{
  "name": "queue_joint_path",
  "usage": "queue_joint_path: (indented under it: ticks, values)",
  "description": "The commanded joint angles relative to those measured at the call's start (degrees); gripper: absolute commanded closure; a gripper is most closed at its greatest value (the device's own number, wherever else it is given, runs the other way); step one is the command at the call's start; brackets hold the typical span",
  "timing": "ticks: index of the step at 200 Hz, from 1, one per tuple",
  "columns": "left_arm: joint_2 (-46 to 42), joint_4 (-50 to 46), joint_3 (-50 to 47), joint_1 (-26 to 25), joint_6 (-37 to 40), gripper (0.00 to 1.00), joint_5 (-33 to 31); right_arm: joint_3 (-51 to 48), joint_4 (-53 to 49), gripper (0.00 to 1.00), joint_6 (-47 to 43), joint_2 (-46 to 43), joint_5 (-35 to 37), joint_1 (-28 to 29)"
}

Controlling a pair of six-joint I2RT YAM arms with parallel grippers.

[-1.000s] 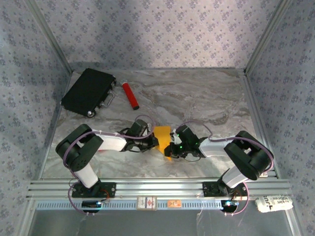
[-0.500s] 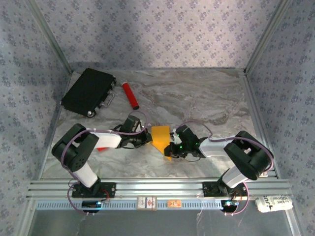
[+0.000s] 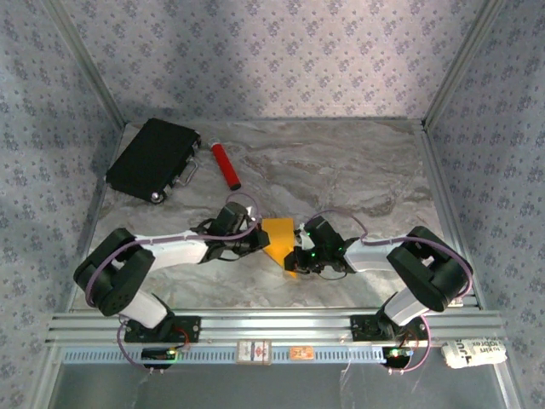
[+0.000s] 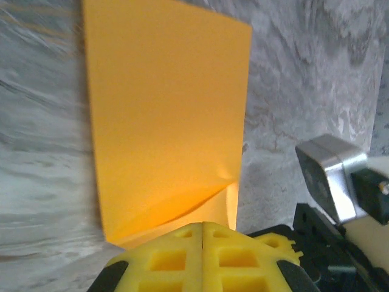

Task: Fold a paper plane with a square sheet of paper (pick it up from the middle)
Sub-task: Third fold the triangle at the center of the table.

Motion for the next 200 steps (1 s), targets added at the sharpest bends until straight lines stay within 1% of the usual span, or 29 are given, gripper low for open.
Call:
queue_joint_path:
  ticks: [1,22,44,64,72,90,113,143,168,200]
  values:
    - [3.58,2.83,-0.06,-0.94,-1.65,0.96,0.91,-1.56,-7.98,1.0,-0.73,2.3,2.67,-0.07]
    - [5.95,1.69,0.1,-0.91,-2.06,0.97,-0.83,-1.45,-8.41,1.0,-0.73,1.9,2.63,-0.03]
    - [7.76,1.08,-0.24,-0.88,-1.85,0.98,-1.33,-1.06,-8.69,1.0,-0.6,1.08,2.28,-0.03]
    - [8.49,-1.6,-0.18,-0.82,-1.76,1.0,-1.96,-1.0,-4.17,1.0,1.84,-0.81,-0.62,-0.4]
    - [8.46,-2.05,-0.41,-0.85,-1.7,1.0,-2.09,-0.19,-3.53,1.0,2.43,-1.61,-1.07,-0.34]
    - [8.21,-2.1,-0.9,-0.86,-1.5,1.0,-2.39,4.03,-6.26,1.0,1.04,-2.36,-1.11,0.17]
    - [8.22,-2.12,-0.73,-0.85,-1.29,1.0,-2.22,8.51,-8.92,1.0,-0.86,0.49,0.33,0.56]
    - [8.58,-1.99,-0.27,-0.83,-1.35,1.0,-1.81,11.42,-6.77,1.0,0.0,6.76,0.33,1.54]
    - [8.5,-1.73,-0.21,-0.82,-1.57,1.0,-1.78,10.36,-7.22,1.0,0.32,8.57,2.32,2.09]
    - [8.98,-1.73,-0.02,-0.7,-1.52,1.0,-1.64,6.94,-6.79,1.0,0.48,6.32,2.62,1.84]
